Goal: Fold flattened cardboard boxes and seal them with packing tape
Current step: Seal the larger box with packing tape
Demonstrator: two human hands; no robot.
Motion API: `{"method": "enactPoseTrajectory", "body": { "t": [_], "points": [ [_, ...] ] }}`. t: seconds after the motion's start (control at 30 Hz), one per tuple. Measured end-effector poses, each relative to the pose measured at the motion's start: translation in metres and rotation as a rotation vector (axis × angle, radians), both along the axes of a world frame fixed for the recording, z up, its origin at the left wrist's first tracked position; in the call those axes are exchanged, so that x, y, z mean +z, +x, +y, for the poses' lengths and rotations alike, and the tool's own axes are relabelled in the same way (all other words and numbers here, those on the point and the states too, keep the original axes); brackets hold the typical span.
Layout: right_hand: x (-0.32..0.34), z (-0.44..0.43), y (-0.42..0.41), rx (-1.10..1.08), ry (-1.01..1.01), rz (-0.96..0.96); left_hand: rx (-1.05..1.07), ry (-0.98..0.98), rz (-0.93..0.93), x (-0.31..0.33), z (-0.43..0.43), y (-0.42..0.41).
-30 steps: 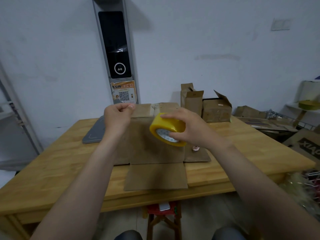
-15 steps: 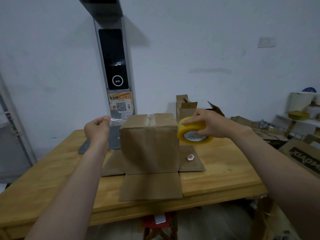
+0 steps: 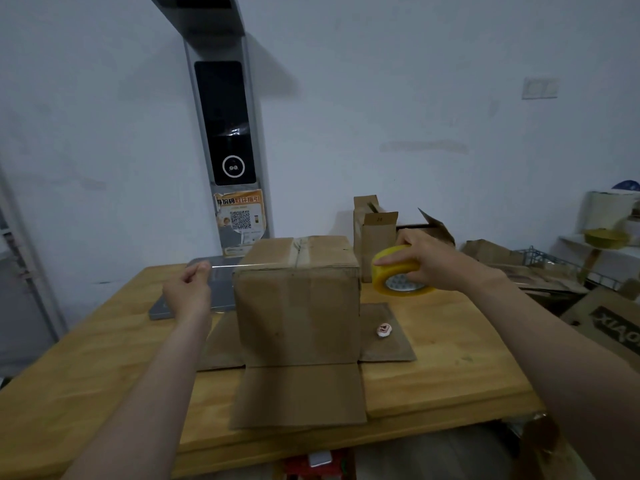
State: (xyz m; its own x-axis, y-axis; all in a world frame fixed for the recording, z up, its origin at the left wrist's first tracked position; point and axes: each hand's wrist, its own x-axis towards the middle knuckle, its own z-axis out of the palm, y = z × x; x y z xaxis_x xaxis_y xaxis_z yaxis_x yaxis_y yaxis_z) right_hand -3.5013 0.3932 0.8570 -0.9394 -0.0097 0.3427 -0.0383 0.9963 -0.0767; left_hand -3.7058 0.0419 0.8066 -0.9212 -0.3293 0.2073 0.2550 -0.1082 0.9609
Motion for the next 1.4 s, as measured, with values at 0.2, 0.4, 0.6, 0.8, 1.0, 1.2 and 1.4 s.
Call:
{"method": "enactPoseTrajectory", "body": {
  "t": [0.2, 0.4, 0.6, 0.8, 1.0, 1.2, 1.4],
  "points": [
    [-0.013, 0.007, -0.022, 0.005, 0.024, 0.003, -0.019, -0.003, 0.062, -0.006, 0.002, -0.02],
    [-0.027, 0.007, -0.041, -0.026, 0.064, -0.037, -0.034, 0.009, 0.061, -0.017, 0.0, -0.044],
    [-0.037, 0.014, -0.054, -0.022, 0.053, -0.022, -0.068, -0.004, 0.062, -0.027, 0.007, -0.06],
    [-0.041, 0.016, -0.055, -0.046, 0.018, -0.034, -0.089, -0.011, 0.019, -0.05, 0.015, -0.075],
    [-0.048, 0.016, -0.057, -0.037, -0.031, -0.014, -0.084, -0.063, -0.03, -0.062, 0.039, -0.052],
    [-0.056, 0.013, -0.056, -0.156, 0.037, -0.001, -0.1, -0.145, -0.082, -0.07, 0.052, -0.047],
    [-0.056, 0.002, -0.05, -0.124, 0.041, 0.028, -0.238, -0.172, -0.327, -0.075, 0.036, -0.074]
  ]
}}
